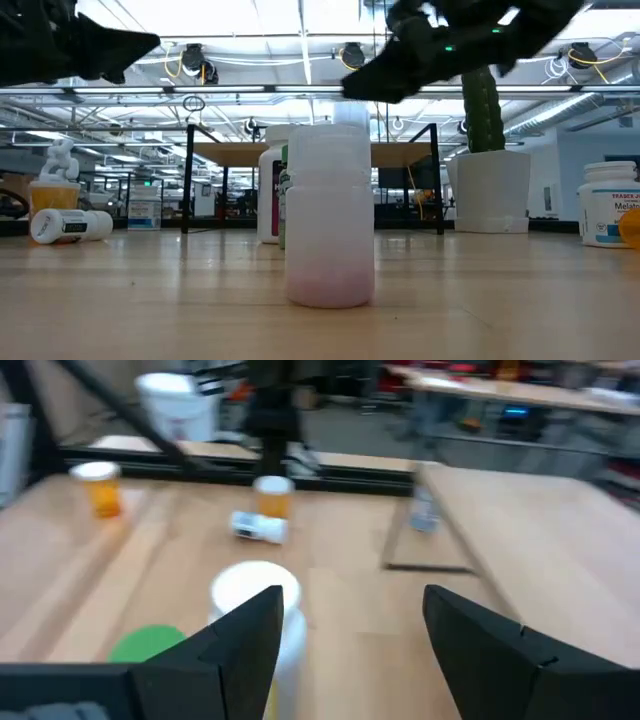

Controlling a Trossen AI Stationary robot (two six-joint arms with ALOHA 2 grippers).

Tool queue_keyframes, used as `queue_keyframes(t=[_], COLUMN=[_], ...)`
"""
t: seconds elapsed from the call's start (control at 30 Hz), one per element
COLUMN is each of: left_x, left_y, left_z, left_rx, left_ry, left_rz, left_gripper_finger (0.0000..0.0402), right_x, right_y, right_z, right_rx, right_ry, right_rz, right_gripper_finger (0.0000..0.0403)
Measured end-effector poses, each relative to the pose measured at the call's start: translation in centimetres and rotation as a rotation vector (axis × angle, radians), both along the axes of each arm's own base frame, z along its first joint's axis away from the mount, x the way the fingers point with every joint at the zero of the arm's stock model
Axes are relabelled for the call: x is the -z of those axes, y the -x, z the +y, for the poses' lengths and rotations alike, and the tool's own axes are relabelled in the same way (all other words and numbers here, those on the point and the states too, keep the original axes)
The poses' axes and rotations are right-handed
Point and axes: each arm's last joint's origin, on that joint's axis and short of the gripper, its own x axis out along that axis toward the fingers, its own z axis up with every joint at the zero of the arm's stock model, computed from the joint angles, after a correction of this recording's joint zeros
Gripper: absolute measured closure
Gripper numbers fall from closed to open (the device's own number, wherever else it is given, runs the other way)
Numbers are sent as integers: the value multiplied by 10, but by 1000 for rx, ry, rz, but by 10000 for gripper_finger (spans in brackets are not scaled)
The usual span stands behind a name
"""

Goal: Pick and place medicine bottles onto shelf by color
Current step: Put the white purple pill bottle on the shelf

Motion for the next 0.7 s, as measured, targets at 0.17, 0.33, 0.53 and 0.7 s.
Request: queue_keyframes(t=[0.17,0.33,0.53,0.7], left_x=[-1,3,4,5], left_y=[0,-1,-1,-1], left_z=[0,1,1,2], left_rx=[7,-21,-44,-63], left_ry=[33,33,15,20], left_rz=[-14,26,45,53], left_gripper_finger=[380,380,380,380], right_x=[-1,5,17,35], right_y=[-31,-57,-79,-85], right_z=[-13,-18,-20,-21], right_rx=[-135,-279,-347,-347], right_ry=[-37,-121,-127,-138], right_rz=[6,55,81,129], right_gripper_finger=[159,112,41,24])
